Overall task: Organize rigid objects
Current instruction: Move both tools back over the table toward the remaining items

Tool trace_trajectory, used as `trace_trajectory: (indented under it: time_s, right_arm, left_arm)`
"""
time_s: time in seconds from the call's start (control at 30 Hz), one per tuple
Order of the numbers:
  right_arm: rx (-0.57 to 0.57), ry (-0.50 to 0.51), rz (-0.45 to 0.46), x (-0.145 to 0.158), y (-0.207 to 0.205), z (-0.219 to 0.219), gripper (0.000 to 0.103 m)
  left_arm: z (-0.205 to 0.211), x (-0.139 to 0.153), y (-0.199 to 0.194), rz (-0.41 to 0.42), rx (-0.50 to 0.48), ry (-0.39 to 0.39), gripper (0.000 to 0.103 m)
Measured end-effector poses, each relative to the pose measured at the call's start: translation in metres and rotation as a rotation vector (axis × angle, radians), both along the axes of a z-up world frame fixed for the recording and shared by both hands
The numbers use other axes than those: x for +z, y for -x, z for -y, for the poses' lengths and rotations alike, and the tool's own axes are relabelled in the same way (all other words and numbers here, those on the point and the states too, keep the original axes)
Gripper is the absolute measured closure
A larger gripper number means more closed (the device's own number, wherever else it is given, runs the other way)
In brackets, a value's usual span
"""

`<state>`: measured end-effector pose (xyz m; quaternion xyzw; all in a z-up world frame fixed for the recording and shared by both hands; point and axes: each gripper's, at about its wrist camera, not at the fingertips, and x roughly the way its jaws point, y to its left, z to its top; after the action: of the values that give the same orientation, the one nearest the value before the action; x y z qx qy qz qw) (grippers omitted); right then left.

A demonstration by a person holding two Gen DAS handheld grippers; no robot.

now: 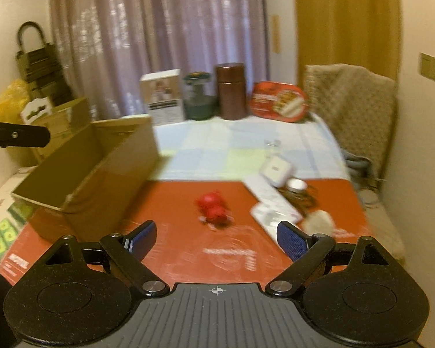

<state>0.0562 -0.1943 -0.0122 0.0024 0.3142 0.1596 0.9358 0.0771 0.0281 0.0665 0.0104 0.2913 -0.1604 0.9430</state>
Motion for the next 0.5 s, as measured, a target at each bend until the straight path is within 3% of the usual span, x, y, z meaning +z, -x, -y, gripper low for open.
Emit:
trace_trajectory:
  time_s: [0.27,0.5]
  right_arm:
    - [-0.1,0.018,-0.014,-0.007,0.014,0.058,0.016]
    - [-0.14,0.004,-0.026,-0.01,0.017,0.083,0.016]
  left_arm:
    - [0.056,-0.026,-0.006,-0.035,-0.061,-0.014,0.013]
    - [0.079,-0.052,-0.015,-0.066,-0.056,-0.036,0.013]
